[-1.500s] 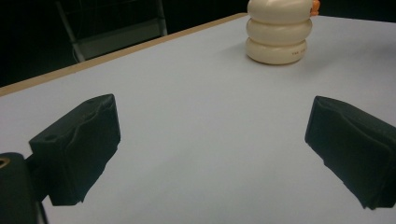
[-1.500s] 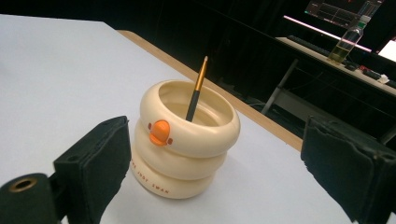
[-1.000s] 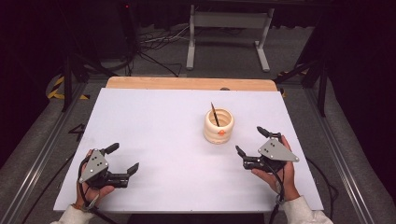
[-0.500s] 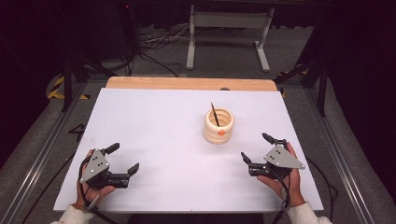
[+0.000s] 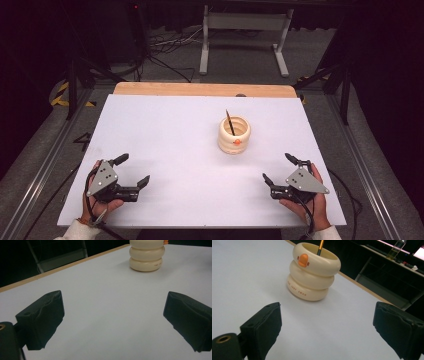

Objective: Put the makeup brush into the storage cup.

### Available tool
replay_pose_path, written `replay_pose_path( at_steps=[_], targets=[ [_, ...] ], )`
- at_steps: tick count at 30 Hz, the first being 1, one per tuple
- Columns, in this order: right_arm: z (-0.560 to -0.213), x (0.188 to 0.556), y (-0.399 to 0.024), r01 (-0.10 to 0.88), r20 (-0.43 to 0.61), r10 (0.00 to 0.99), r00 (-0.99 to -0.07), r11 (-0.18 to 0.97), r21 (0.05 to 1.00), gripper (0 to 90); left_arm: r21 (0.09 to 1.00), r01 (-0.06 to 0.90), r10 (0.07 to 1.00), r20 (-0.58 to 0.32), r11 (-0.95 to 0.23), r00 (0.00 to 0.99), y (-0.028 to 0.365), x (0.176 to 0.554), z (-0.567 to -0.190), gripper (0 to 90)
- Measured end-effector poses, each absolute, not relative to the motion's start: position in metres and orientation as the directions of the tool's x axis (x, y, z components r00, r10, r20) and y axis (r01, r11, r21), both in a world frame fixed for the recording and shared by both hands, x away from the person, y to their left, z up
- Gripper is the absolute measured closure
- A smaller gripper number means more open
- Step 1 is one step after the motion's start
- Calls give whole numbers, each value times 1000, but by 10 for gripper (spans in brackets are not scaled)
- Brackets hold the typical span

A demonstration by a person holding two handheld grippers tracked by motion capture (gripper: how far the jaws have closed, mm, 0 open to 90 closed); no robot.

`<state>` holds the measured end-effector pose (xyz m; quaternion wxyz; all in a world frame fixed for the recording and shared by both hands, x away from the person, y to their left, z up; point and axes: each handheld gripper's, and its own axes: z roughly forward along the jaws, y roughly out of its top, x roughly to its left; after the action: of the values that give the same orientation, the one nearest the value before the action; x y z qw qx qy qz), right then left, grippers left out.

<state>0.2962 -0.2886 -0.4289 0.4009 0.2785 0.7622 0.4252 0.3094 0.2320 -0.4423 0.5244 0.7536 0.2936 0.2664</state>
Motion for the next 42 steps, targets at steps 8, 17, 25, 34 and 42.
replay_pose_path(
  at_steps=[8,17,25,34,42],
  targets=[
    [-444,288,-307,139,-323,784,-531,456,879,82,945,156,718,104,-286,688,231,309,-442,40],
    [-443,288,-321,147,-283,815,-506,405,903,82,944,153,714,109,-293,692,228,309,-443,40],
    [-440,290,-324,148,-271,826,-493,387,910,81,942,152,709,112,-298,697,228,308,-443,39],
    [-438,289,-327,133,-278,826,-491,386,913,82,938,149,708,125,-312,695,226,308,-443,39],
    [-435,288,-330,129,-275,834,-478,376,918,81,938,151,709,124,-312,695,227,308,-443,39]
  ],
)
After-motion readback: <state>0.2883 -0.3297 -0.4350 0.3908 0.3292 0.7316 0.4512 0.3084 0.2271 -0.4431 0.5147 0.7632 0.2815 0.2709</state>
